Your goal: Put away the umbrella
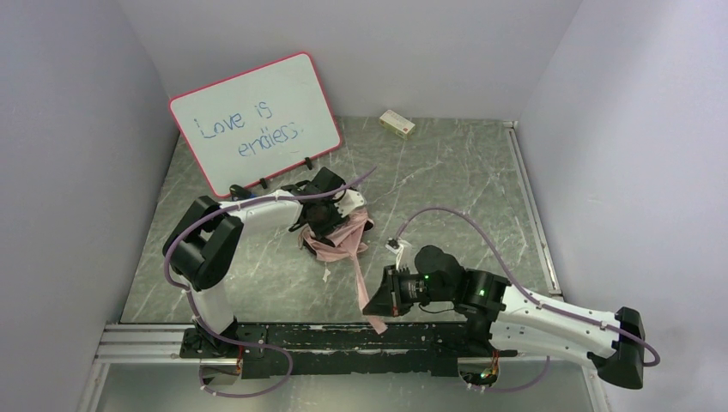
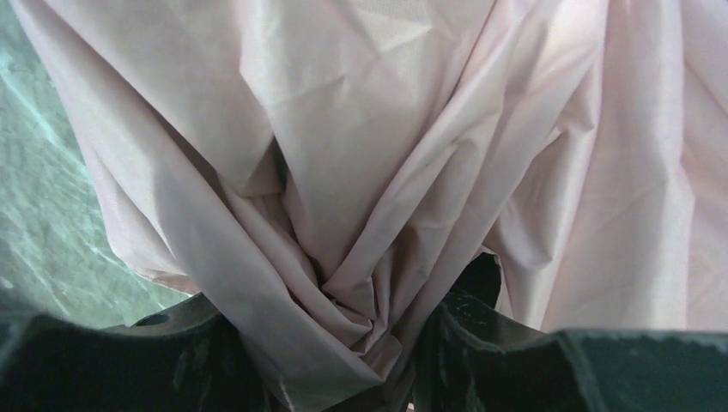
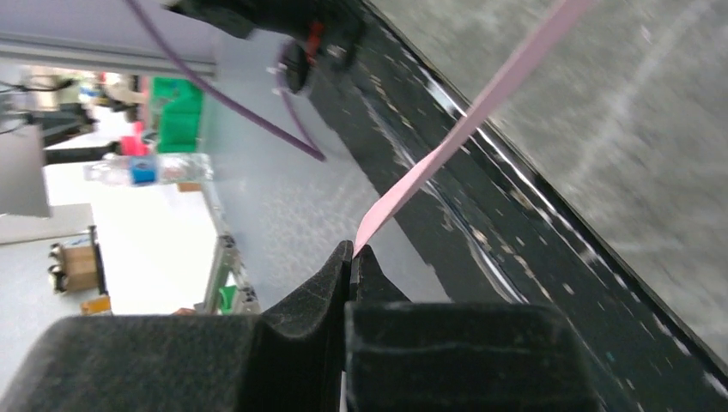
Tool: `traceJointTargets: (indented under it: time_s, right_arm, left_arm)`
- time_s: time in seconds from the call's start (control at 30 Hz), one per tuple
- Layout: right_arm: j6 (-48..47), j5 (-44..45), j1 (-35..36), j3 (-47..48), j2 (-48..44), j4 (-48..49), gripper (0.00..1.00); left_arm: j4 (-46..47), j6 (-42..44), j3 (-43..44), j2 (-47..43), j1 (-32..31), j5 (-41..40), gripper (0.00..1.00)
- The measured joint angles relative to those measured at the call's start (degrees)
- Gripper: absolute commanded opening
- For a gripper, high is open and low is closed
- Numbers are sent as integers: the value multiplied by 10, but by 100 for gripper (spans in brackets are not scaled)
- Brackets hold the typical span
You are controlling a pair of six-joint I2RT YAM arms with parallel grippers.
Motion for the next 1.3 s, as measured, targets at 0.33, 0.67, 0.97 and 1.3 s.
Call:
traceJointTargets:
  time_s: [0.33, 0.67, 0.97, 1.3]
  right_arm:
    - [-22, 88, 10, 62, 105, -230, 53]
    - [-90, 268, 9, 139, 145, -264, 69]
    - [-140, 162, -217, 3, 176, 28, 71]
    - [-137, -3, -303, -91, 208, 286, 77]
  left_arm:
    - [27, 0, -1, 6, 5, -59, 5]
    - [32, 0, -1, 7, 4, -69, 5]
    - [33, 0, -2, 7, 3, -71, 5]
    - [56, 0, -15, 4, -5, -95, 5]
